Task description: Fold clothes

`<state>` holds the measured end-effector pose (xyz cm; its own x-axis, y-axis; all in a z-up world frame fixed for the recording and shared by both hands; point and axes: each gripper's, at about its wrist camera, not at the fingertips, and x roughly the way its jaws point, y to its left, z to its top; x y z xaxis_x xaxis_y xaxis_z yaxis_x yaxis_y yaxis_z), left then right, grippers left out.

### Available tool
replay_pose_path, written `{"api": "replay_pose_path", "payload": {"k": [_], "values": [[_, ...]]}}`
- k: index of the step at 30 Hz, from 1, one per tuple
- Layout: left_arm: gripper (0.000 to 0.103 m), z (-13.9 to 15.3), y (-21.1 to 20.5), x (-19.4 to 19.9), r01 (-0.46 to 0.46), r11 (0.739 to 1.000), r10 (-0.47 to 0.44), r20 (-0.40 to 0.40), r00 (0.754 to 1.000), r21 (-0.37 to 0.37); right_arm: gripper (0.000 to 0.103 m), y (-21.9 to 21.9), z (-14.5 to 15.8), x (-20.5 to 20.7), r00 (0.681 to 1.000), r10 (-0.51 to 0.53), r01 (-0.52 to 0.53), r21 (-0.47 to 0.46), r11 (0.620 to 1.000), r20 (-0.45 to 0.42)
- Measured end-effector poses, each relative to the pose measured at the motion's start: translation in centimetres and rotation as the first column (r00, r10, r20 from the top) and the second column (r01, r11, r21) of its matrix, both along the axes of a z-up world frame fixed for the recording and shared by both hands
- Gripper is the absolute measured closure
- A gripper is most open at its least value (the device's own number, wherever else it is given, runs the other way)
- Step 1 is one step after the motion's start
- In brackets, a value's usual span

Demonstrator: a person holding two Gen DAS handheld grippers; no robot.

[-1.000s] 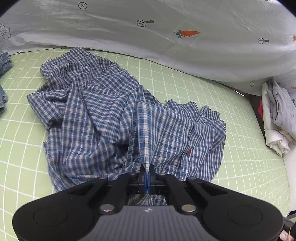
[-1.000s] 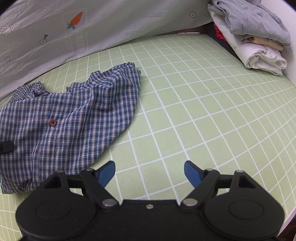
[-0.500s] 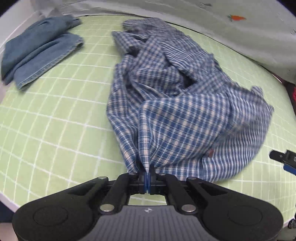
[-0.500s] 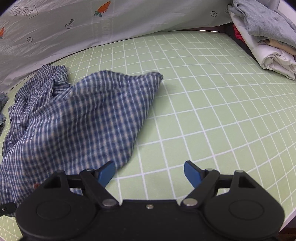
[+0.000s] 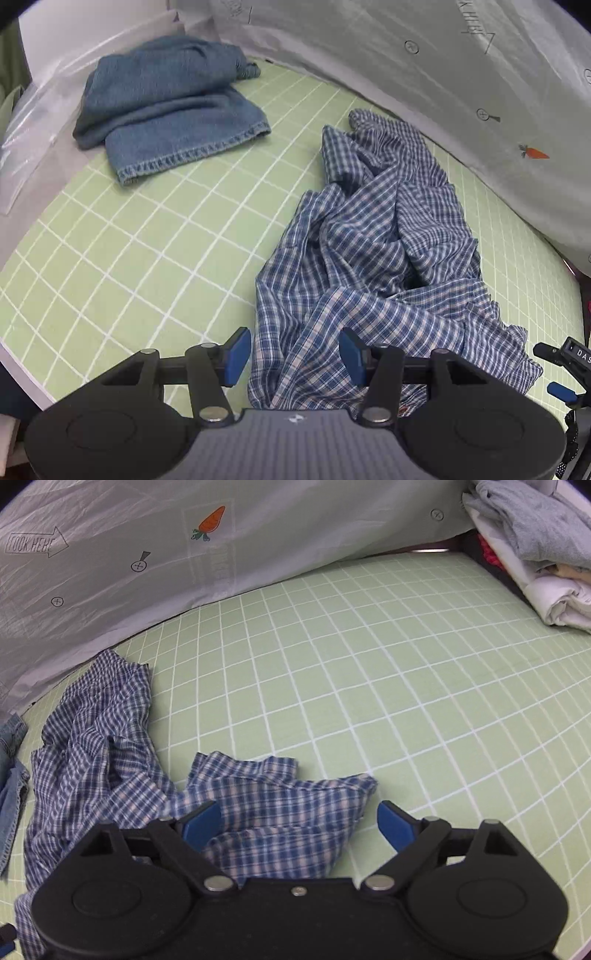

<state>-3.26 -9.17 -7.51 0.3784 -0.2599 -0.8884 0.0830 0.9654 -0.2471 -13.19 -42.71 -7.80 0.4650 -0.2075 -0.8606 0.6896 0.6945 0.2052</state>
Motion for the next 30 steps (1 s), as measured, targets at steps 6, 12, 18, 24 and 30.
{"api": "replay_pose_path", "payload": {"k": [6,12,18,24,30], "values": [[0.049,-3.4,0.6,0.2,-0.048,0.997,0.039,-0.149,0.988,-0.057,0.011,2.8,-2.3,1.4,0.999,0.025,-0.021,0.11,0.994,-0.035],[0.087,-4.4,-1.1,2.1,-0.036,0.994,0.016,-0.184,0.983,-0.106,0.035,3.7,-3.2,2.0,0.996,0.088,-0.084,0.155,0.984,-0.018],[0.09,-5.0,-4.7,6.1,-0.004,0.993,-0.018,-0.181,0.983,-0.12,0.069,1.4,-3.4,5.3,0.991,0.13,-0.126,0.133,0.983,-0.026],[0.092,-6.7,-9.5,12.4,0.019,0.991,-0.046,-0.197,0.979,-0.136,0.096,-2.2,-3.7,10.2,0.99,0.136,-0.133,0.079,0.988,-0.026],[0.092,-6.6,-16.0,18.2,0.136,0.979,-0.154,-0.116,0.981,-0.151,0.078,-5.8,-3.2,13.5,0.997,0.069,-0.069,0.01,0.998,-0.021]]}}
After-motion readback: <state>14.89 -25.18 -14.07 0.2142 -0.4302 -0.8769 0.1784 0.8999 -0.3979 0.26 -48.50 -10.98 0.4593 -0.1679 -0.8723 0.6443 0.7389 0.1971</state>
